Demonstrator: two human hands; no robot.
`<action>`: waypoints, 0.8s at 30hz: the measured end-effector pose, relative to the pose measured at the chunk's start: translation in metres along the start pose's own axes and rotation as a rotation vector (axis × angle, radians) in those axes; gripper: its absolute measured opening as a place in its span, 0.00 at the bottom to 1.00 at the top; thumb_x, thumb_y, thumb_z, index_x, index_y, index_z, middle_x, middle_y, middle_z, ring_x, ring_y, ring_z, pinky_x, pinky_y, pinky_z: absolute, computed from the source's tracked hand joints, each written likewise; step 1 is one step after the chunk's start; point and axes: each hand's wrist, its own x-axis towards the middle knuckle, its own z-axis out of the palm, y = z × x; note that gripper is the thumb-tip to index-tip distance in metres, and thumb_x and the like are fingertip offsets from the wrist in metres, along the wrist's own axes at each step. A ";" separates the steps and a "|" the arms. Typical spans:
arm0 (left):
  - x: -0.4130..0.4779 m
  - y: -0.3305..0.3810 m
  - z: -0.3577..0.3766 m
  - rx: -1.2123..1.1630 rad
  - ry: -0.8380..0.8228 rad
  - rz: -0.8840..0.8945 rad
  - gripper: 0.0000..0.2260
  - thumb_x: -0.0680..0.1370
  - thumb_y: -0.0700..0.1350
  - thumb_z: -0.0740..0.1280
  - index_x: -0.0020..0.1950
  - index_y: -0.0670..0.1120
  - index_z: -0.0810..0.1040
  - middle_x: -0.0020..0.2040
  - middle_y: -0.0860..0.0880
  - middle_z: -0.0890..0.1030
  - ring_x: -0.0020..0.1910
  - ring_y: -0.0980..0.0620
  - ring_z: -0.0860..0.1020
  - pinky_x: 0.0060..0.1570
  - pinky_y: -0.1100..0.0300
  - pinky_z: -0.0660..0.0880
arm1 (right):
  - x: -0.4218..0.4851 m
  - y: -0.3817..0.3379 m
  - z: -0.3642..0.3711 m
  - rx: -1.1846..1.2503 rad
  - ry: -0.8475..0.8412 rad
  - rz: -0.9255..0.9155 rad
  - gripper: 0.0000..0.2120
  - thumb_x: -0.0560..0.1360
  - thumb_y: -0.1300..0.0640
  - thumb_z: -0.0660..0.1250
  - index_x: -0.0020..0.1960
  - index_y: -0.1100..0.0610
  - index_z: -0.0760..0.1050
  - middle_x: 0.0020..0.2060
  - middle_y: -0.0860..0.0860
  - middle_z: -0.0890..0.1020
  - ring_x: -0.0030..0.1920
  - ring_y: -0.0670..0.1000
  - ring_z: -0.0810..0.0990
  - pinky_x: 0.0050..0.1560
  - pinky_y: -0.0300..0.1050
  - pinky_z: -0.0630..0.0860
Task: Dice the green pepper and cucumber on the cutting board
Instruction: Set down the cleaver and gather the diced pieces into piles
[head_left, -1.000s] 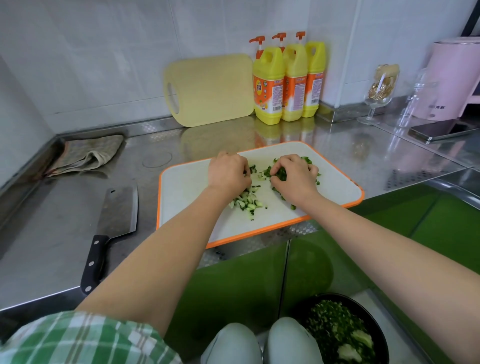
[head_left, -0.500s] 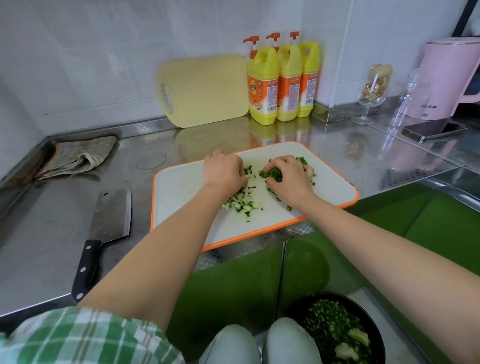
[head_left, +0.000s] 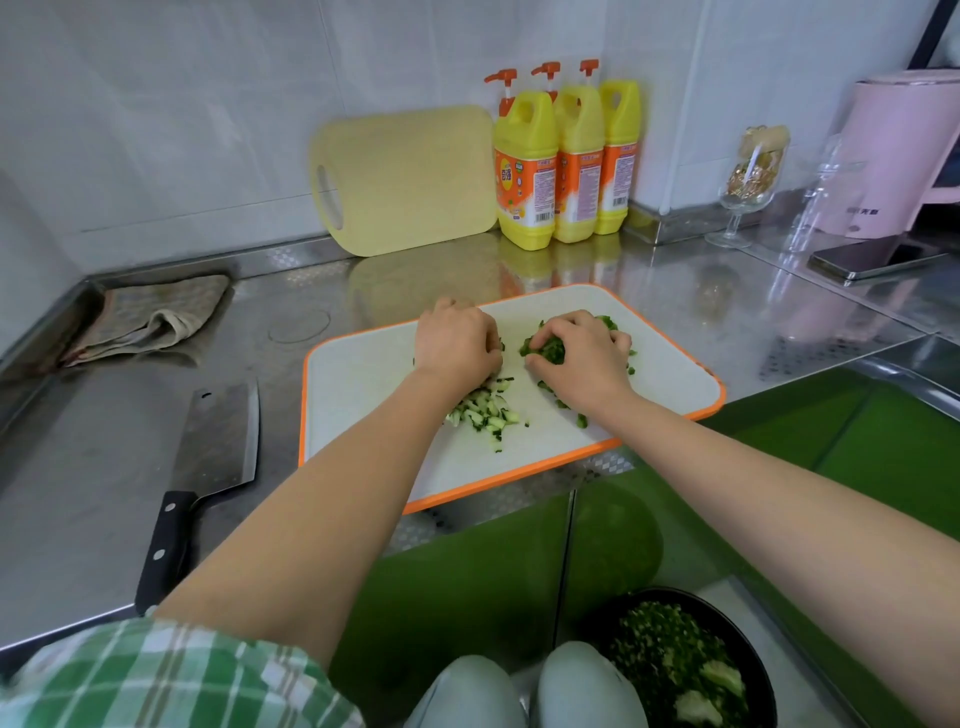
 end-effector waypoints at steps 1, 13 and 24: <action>0.000 -0.003 -0.001 0.013 -0.004 -0.011 0.05 0.72 0.46 0.69 0.45 0.51 0.83 0.49 0.48 0.79 0.54 0.45 0.71 0.43 0.58 0.64 | 0.001 -0.001 0.000 0.000 0.008 0.005 0.06 0.73 0.47 0.69 0.48 0.46 0.77 0.56 0.47 0.74 0.61 0.50 0.69 0.61 0.50 0.56; 0.003 -0.005 0.003 -0.122 -0.086 0.033 0.07 0.74 0.46 0.67 0.50 0.51 0.84 0.47 0.50 0.83 0.49 0.47 0.79 0.42 0.59 0.71 | 0.011 -0.001 -0.001 -0.151 -0.025 -0.123 0.06 0.77 0.48 0.65 0.51 0.44 0.80 0.52 0.44 0.80 0.61 0.50 0.71 0.58 0.51 0.57; -0.020 -0.024 -0.018 -0.341 -0.061 -0.089 0.05 0.72 0.45 0.69 0.45 0.52 0.84 0.39 0.50 0.83 0.39 0.50 0.79 0.38 0.60 0.69 | 0.013 -0.025 -0.011 -0.052 0.003 -0.108 0.07 0.78 0.53 0.66 0.47 0.49 0.83 0.51 0.45 0.83 0.59 0.51 0.75 0.60 0.49 0.61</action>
